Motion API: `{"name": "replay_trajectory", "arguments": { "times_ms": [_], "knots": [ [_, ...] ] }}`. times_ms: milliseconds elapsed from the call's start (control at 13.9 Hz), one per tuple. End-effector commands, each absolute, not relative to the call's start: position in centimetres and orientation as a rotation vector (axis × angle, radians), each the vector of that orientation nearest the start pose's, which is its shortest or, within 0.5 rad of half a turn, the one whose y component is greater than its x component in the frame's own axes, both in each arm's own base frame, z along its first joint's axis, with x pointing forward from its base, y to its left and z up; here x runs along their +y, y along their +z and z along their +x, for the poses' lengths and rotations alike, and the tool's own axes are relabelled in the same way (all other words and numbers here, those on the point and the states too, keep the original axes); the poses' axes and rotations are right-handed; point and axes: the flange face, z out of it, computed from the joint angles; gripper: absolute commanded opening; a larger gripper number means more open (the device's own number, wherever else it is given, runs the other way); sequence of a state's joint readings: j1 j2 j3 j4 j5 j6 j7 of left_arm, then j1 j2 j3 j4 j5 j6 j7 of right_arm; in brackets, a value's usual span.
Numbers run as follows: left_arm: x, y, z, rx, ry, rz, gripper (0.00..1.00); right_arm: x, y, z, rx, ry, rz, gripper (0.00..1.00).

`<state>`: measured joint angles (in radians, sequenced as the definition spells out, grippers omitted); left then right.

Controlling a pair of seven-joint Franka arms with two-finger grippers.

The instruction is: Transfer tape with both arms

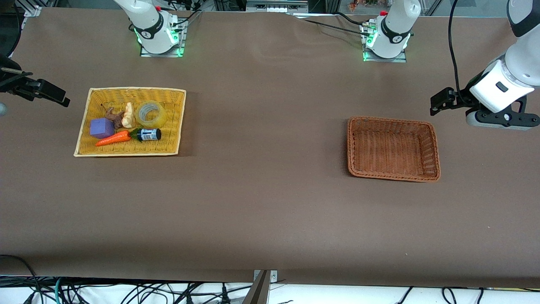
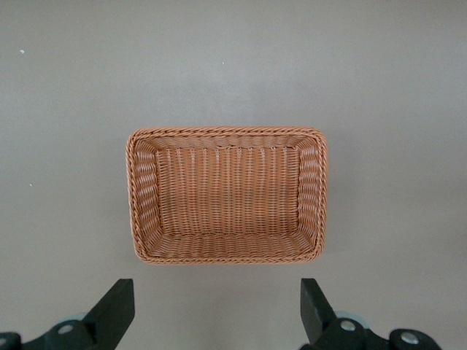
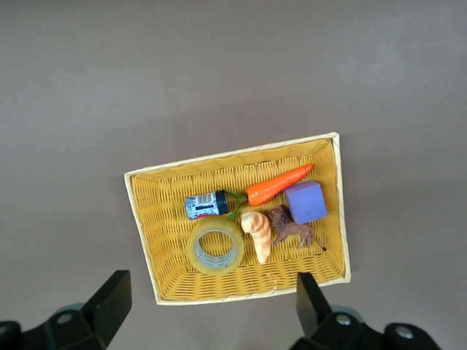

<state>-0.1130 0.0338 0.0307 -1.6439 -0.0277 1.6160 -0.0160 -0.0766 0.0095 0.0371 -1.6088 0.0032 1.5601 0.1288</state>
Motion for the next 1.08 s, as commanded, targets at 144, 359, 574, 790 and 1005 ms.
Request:
{"name": "replay_trajectory", "arguments": {
  "times_ms": [144, 359, 574, 790, 1005],
  "knots": [
    [-4.72, 58.06, 56.34, 0.123, 0.101, -3.135, 1.00, -2.22, 60.35, 55.60, 0.234, 0.089, -3.147, 1.00],
    [-4.72, 58.06, 56.34, 0.123, 0.101, -3.135, 1.00, -2.22, 60.36, 55.62, 0.237, 0.086, -3.147, 1.00],
    [-4.72, 58.06, 56.34, 0.123, 0.101, -3.135, 1.00, -2.30, 60.36, 55.62, 0.239, 0.086, -3.146, 1.00],
    [-4.72, 58.06, 56.34, 0.123, 0.101, -3.135, 1.00, -2.22, 60.36, 55.62, 0.237, 0.086, -3.147, 1.00],
    [-4.72, 58.06, 56.34, 0.125, 0.101, -3.135, 1.00, -2.20, 60.36, 55.62, 0.239, 0.086, -3.145, 1.00]
  ]
}}
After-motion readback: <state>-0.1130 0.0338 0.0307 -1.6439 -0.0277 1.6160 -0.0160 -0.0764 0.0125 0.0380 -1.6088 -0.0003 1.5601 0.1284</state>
